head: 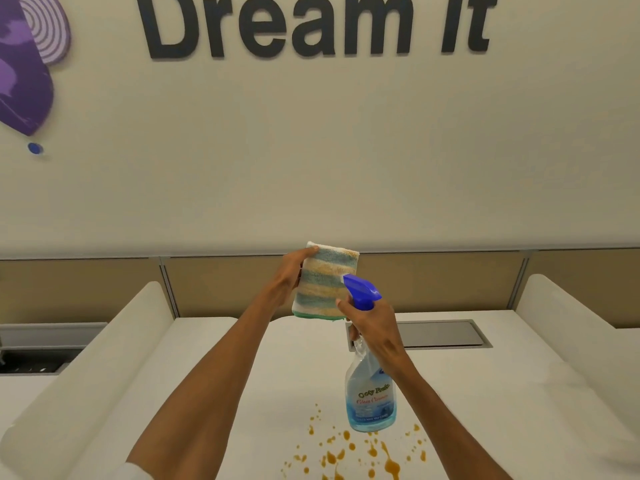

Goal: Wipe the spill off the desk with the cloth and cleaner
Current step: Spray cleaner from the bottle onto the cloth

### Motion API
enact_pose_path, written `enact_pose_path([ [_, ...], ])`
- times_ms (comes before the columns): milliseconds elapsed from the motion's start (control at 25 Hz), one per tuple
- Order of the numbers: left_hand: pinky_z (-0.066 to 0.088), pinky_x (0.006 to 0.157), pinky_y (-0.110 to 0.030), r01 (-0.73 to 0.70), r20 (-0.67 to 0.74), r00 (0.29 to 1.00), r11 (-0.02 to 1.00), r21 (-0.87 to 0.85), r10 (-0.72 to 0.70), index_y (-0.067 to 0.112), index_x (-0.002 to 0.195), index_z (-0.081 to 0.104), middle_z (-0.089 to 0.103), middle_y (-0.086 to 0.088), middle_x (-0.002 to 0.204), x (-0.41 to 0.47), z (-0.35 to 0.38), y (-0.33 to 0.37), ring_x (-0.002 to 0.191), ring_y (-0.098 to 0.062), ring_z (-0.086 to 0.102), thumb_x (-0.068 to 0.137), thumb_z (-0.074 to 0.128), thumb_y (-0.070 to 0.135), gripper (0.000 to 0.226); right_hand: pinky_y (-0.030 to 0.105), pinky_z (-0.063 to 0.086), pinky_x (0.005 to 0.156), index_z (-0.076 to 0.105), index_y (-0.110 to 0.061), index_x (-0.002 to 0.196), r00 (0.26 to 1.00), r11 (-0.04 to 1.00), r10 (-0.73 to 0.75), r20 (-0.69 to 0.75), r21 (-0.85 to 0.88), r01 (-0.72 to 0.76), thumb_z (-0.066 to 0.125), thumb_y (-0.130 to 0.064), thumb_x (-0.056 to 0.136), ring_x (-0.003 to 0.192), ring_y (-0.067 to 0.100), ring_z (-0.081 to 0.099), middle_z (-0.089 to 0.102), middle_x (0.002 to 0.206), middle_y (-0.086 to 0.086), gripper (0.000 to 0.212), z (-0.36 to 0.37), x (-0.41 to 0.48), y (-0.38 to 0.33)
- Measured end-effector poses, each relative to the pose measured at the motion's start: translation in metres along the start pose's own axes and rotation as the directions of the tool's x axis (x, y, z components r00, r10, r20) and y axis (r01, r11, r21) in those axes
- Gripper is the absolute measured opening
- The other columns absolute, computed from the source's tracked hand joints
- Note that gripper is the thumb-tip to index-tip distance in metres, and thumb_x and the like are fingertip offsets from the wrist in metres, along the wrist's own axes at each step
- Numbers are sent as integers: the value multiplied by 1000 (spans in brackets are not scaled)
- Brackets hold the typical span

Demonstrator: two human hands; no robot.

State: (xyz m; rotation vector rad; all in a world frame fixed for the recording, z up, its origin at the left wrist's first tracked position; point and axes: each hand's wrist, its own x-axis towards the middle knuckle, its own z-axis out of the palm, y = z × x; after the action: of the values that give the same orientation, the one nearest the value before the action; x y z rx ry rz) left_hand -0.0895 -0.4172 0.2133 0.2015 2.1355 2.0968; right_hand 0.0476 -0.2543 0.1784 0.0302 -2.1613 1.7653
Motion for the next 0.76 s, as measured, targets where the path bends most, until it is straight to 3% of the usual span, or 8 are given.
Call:
enact_pose_path([
  [240,56,75,-33,-4,3,1000,1000,7,4,14,106,74,79,-4,99,6,-2,-4,90,-21,74,92,59,49,40,41,60,69,62,-12,90,984,997,69,-162,-29,-74,70,-30,91,55,20,61,61,61,5,19,-16,0,13],
  [400,57,72,-32,0,0,1000,1000,-2,0,16,105,74,80,-3,98,10,2,-5,88,-19,75,91,61,50,40,32,58,62,63,-15,89,1000,997,7,-16,-80,-8,72,-31,89,50,12,58,61,61,3,18,-3,-13,16],
  [480,57,70,-31,-3,5,1000,1000,-6,3,15,106,75,80,-4,98,12,5,-4,87,-18,76,90,62,50,40,34,58,63,62,-16,87,1000,994,17,18,-110,-15,72,-33,89,51,13,59,62,62,4,20,2,-19,20],
  [680,59,71,-32,-15,-11,1000,1000,-23,15,15,102,76,80,-4,97,15,4,-2,86,-19,76,88,63,50,39,33,59,65,63,-11,94,984,993,66,-165,-88,-82,72,-31,90,52,15,60,62,63,4,22,-12,-20,29],
  [760,59,71,-32,-13,-7,1000,1000,-18,13,15,102,76,80,-5,98,16,3,-3,86,-20,76,88,63,51,41,33,58,64,63,-9,94,984,995,57,-170,-77,-70,71,-28,90,53,15,59,61,64,5,20,-14,-22,32],
])
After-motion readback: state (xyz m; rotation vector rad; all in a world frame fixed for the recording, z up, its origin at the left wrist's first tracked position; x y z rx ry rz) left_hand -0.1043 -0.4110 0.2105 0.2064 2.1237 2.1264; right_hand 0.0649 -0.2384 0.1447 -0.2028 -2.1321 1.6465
